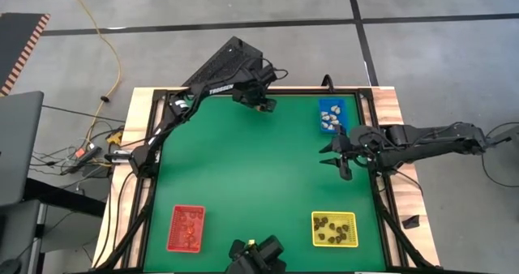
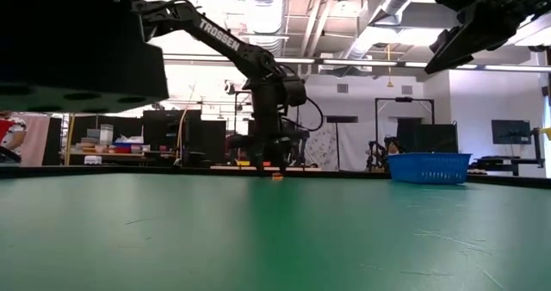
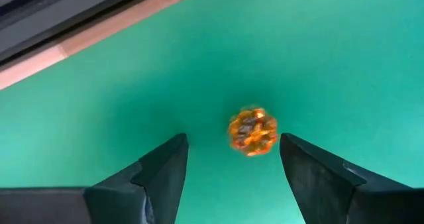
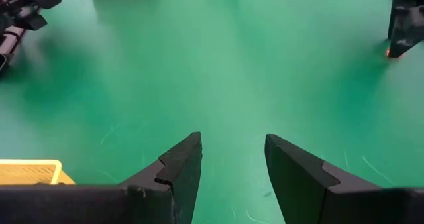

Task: Sort Halloween decoration
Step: Put the orange pumpkin toy into the red bin

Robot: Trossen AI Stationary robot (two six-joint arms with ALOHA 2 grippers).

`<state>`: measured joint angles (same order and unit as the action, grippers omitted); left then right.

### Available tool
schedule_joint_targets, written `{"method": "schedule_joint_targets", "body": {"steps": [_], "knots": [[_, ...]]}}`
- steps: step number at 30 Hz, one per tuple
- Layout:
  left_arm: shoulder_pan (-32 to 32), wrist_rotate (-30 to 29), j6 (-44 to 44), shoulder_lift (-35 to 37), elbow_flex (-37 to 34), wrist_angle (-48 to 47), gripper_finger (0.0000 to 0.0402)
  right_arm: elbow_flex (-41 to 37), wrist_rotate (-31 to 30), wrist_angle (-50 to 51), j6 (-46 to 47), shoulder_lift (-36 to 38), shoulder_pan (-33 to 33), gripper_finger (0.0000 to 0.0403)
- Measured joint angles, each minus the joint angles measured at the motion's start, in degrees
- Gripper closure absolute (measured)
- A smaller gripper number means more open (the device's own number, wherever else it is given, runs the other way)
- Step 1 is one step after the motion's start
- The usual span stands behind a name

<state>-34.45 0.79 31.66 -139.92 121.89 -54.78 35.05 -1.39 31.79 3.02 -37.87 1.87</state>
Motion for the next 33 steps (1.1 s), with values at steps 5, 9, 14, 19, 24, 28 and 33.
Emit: {"method": "schedule_joint_targets", "body": {"steps": [5, 9, 14, 19, 24, 28, 33], "knots": [[-0.3, 0.7, -0.4, 0.0, 0.0, -0.3, 0.0171, 0.0, 0.0, 0.1, -0.1, 0.0, 0.0, 0.0207], [-0.3, 1.0, -1.1, 0.0, 0.0, 0.2, 0.0171, 0.0, 0.0, 0.8, 0.0, 0.0, 0.0, 0.0207], [-0.3, 1.6, -1.9, 0.0, 0.0, 0.8, 0.0171, 0.0, 0.0, 0.9, 0.0, 0.0, 0.0, 0.0207], [-0.3, 1.8, -2.5, 0.0, 0.0, 2.3, 0.0174, 0.0, 0.0, 1.0, 0.0, 0.0, 0.0, 0.0207], [-0.3, 1.9, -2.7, 0.0, 0.0, 2.2, 0.0202, 0.0, 0.0, 1.0, 0.0, 0.0, 0.0, 0.0207], [-0.3, 2.0, -2.9, 0.0, 0.0, 1.4, 0.0229, 0.0, -0.1, 1.0, 0.0, 0.0, 0.0, 0.0207], [-0.3, 3.1, -3.9, 0.0, 0.0, 1.3, 0.0250, 0.0, -0.1, 1.1, 0.2, 0.0, 0.0, 0.0207]]}}
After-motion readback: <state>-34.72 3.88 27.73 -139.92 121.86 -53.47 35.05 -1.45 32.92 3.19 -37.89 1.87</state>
